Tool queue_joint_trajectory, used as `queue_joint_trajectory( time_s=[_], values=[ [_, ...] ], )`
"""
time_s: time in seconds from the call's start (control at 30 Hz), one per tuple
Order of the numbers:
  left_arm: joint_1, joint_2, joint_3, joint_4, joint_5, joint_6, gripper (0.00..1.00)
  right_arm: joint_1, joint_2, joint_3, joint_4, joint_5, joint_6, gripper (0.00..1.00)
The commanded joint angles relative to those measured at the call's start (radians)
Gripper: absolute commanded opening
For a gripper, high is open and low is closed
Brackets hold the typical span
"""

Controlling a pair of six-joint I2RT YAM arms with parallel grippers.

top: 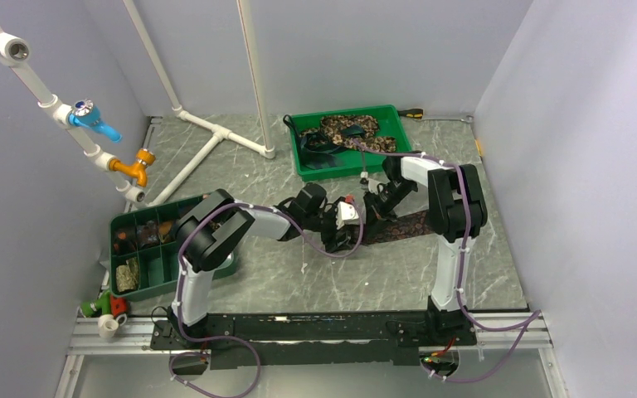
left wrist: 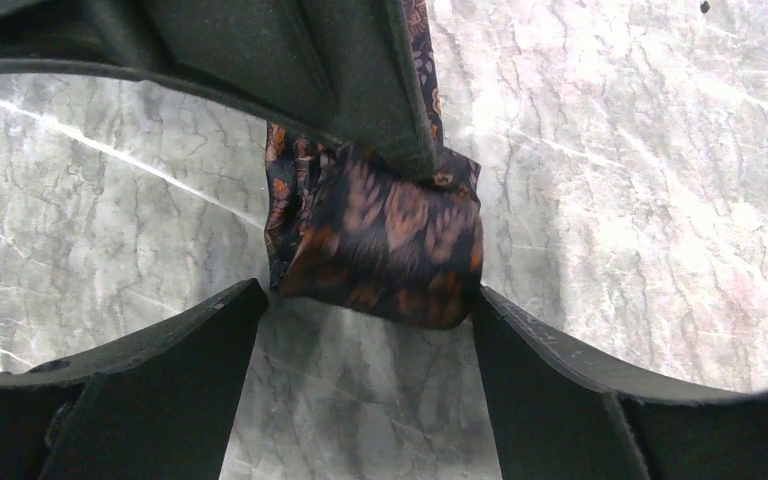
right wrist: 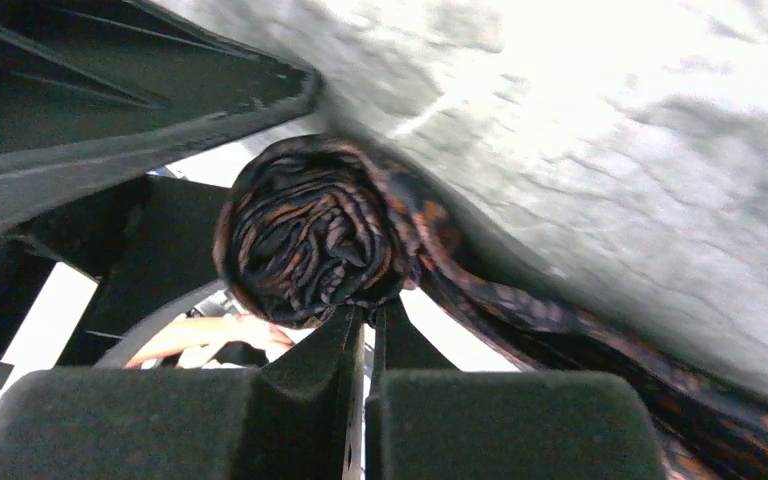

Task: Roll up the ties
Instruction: Roll the tie at the center of the board.

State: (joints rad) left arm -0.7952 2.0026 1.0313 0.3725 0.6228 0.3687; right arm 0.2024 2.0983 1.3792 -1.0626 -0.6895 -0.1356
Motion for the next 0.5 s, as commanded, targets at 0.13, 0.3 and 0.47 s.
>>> queue_joint_trajectory(
  time_s=[0.13,0.3,0.47],
  values=[
    [-0.009,0.057,0.04,0.106,0.041,0.02,0.82,-0.015,0.106,0.061,0.16,0.352,0.008,0.0],
    [-0.024,0.08,0.084,0.114,0.028,0.047,0.83,-0.015,0.138,0.106,0.127,0.354,-0.007,0.0],
    [-0.046,0.089,0.113,0.076,0.06,0.11,0.89,-0.012,0.151,0.117,0.109,0.349,-0.015,0.0]
  ],
)
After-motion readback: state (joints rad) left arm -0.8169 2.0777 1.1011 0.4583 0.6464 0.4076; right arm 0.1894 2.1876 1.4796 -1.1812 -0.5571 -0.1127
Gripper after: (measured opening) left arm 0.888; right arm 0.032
